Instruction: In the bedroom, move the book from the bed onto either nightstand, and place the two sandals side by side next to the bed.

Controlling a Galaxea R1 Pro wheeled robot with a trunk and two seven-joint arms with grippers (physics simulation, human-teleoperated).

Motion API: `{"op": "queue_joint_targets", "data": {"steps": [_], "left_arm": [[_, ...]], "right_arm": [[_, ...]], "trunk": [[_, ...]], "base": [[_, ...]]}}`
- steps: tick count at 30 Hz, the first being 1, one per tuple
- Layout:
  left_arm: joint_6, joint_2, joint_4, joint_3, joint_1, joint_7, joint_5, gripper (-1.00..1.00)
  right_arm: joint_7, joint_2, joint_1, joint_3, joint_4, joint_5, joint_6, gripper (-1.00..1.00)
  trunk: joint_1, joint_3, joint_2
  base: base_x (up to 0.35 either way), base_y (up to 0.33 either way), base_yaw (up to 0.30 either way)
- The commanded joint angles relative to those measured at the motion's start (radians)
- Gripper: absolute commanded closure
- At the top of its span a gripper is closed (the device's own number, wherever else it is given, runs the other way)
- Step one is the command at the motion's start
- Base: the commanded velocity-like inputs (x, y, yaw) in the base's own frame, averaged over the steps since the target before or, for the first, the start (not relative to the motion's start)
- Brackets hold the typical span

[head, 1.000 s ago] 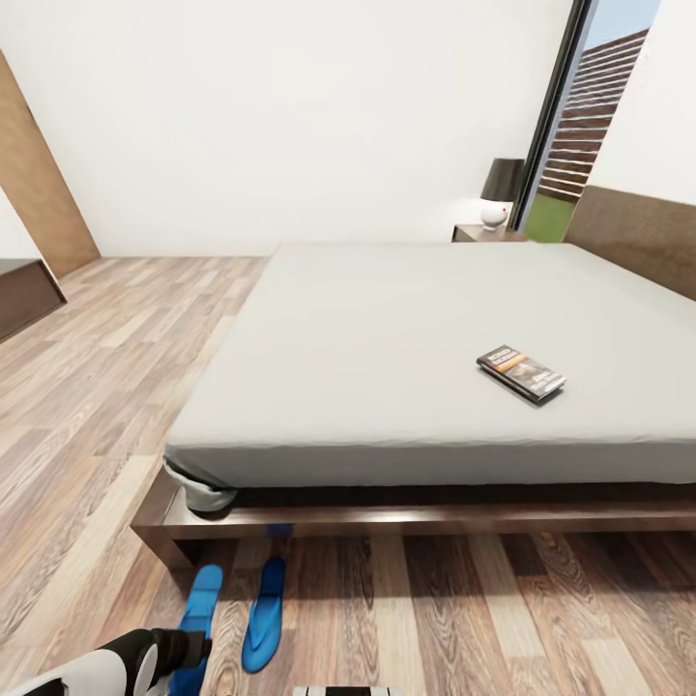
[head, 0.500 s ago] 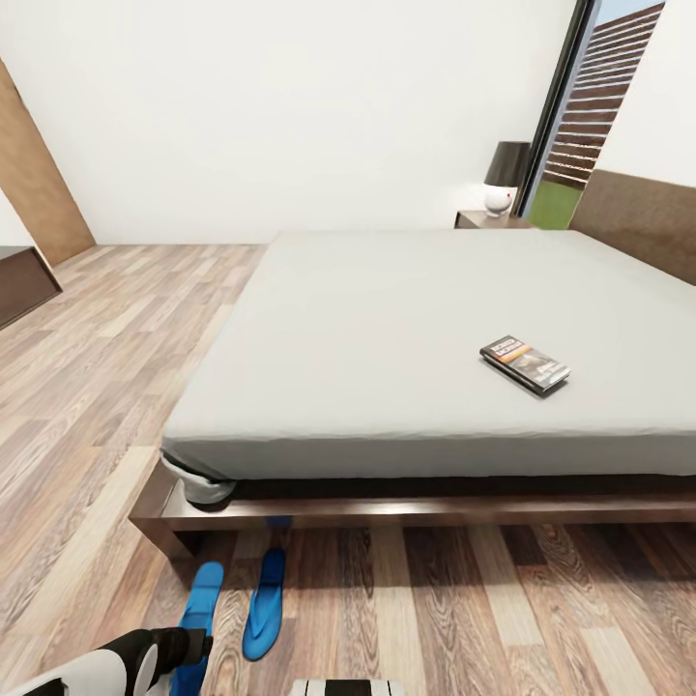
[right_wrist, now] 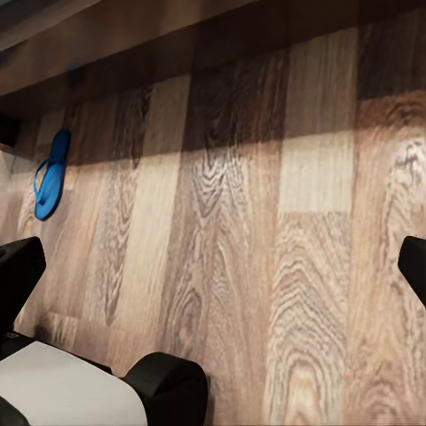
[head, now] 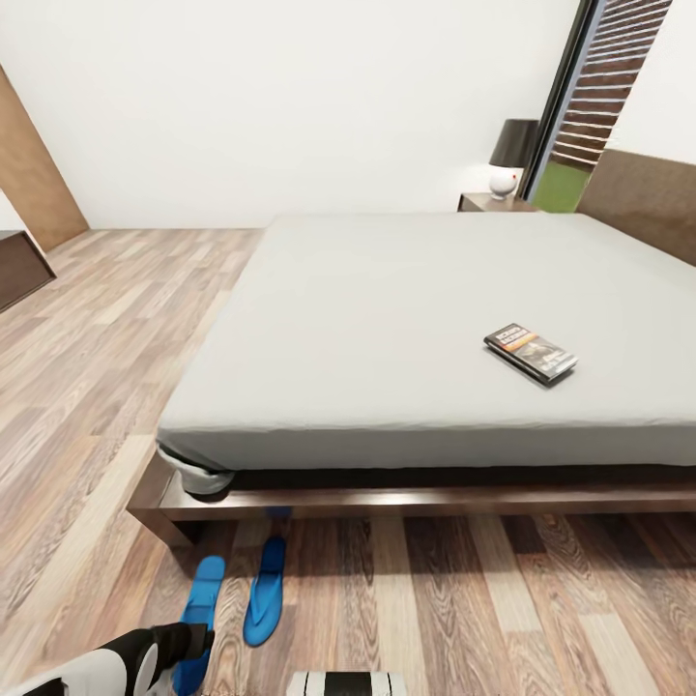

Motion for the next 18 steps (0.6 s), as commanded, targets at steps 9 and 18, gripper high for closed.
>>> {"op": "queue_joint_targets", "data": {"steps": [9, 18], "left_arm": [[0.021, 0.000, -0.002, 0.005, -0.001, 0.000, -0.009, 1.00], [0.023, -0.001, -0.002, 0.005, -0.002, -0.005, -0.009, 1.00]], "right_arm": [[0.006, 0.001, -0.001, -0.003, 0.000, 0.006, 0.011, -1.00], [0.006, 0.002, -0.001, -0.003, 0.000, 0.006, 0.011, -1.00]], "trunk": [[0.001, -0.009, -0.001], [0.001, -0.009, -0.001]], "base": [[0.000, 0.000, 0.000], [0.000, 0.000, 0.000]]}}
